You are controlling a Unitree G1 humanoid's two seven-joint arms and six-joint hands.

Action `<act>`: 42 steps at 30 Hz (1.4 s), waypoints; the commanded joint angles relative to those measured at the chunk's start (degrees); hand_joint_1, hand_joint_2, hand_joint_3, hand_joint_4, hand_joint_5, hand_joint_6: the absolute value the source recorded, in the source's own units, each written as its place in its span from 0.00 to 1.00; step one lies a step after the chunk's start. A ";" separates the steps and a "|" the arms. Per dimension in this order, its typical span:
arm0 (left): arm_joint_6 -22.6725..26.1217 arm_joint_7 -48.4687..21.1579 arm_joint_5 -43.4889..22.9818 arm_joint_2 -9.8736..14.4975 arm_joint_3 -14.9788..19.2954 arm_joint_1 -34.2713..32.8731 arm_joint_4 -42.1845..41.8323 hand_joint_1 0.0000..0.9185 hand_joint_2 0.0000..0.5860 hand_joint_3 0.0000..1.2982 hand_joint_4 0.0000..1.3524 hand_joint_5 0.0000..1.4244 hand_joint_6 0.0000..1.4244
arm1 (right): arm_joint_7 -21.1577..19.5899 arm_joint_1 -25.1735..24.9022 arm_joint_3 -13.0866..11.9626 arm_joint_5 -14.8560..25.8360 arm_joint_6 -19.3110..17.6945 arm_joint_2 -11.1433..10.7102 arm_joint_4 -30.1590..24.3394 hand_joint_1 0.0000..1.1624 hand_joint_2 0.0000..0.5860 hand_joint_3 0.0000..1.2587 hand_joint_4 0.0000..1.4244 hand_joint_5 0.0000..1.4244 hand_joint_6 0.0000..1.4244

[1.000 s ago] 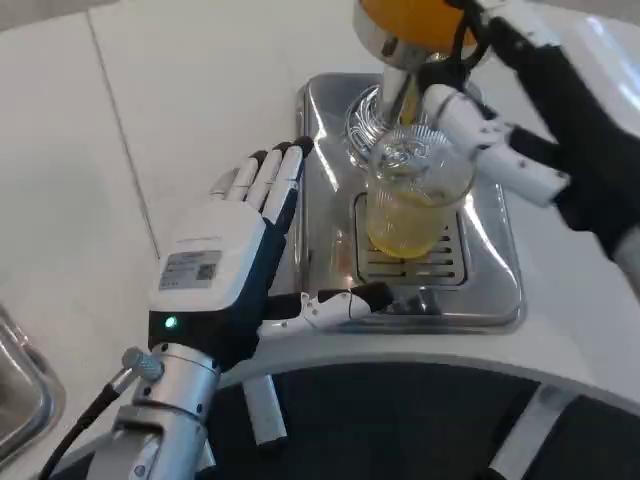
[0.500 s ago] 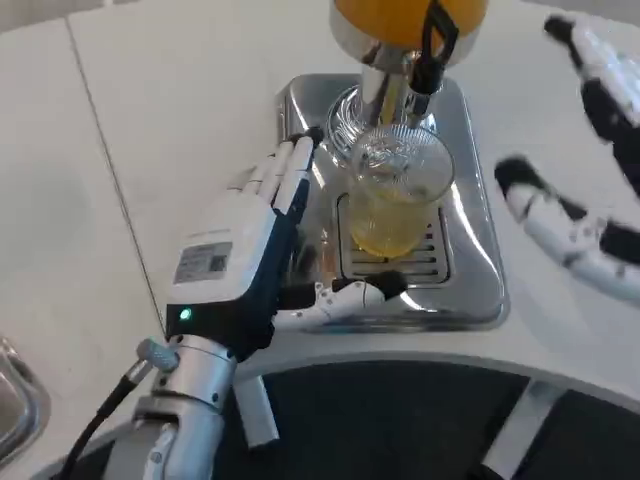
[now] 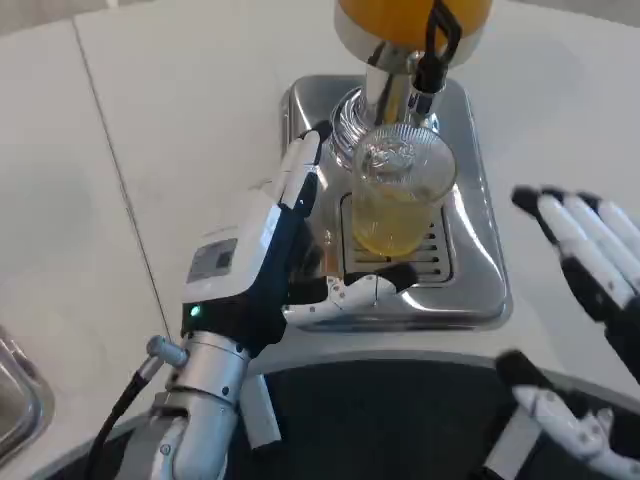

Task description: Grasp the cup under the faucet to collect the drink, then remove the cup.

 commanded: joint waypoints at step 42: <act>-11.08 11.63 -5.34 -10.62 -1.45 -17.32 30.96 0.43 0.07 0.00 0.00 0.21 0.22 | 3.15 4.51 -5.86 6.81 1.59 -1.39 -1.60 0.29 0.66 0.00 0.00 0.01 0.06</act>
